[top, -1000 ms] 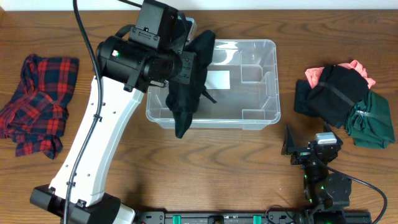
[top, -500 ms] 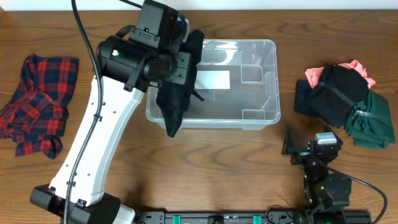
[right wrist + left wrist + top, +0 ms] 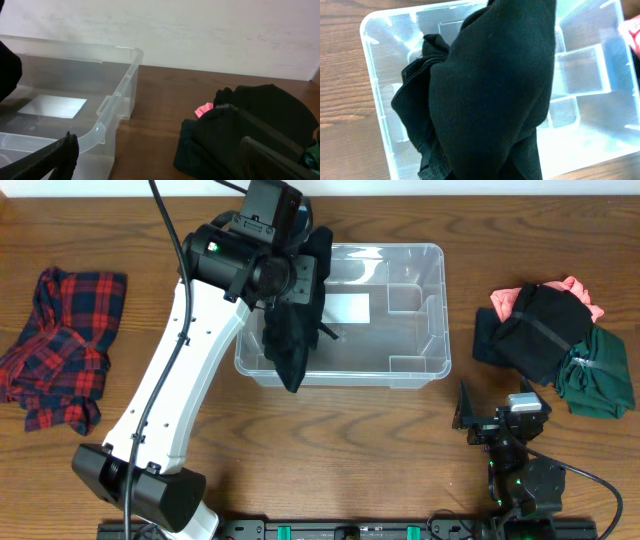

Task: Pack container
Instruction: 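Lift the black garment and lower it into the clear container, then open the left gripper and move it back to the left pile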

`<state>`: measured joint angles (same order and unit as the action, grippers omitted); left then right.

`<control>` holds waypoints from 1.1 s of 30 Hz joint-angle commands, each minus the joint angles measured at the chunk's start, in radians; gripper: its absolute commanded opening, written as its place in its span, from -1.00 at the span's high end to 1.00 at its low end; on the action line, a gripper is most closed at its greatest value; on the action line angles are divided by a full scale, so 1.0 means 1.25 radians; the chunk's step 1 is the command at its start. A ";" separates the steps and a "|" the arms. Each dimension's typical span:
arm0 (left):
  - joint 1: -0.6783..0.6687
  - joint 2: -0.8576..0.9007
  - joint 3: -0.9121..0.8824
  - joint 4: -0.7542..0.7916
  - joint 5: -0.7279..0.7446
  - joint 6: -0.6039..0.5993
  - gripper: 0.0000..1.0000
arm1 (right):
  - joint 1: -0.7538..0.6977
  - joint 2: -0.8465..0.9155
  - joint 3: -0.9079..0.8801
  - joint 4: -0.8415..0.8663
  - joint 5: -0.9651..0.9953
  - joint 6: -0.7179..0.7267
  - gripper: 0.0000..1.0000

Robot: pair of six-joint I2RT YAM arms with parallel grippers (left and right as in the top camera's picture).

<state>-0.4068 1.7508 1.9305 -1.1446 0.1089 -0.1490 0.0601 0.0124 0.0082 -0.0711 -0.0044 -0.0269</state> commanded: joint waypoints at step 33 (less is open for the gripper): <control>0.245 -0.136 0.028 0.019 -0.085 -0.044 -0.74 | -0.007 -0.005 -0.002 -0.002 0.000 0.003 -0.99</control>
<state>-0.1684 1.6306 1.9373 -1.0893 0.1356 -0.2123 0.0601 0.0124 0.0082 -0.0711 -0.0044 -0.0269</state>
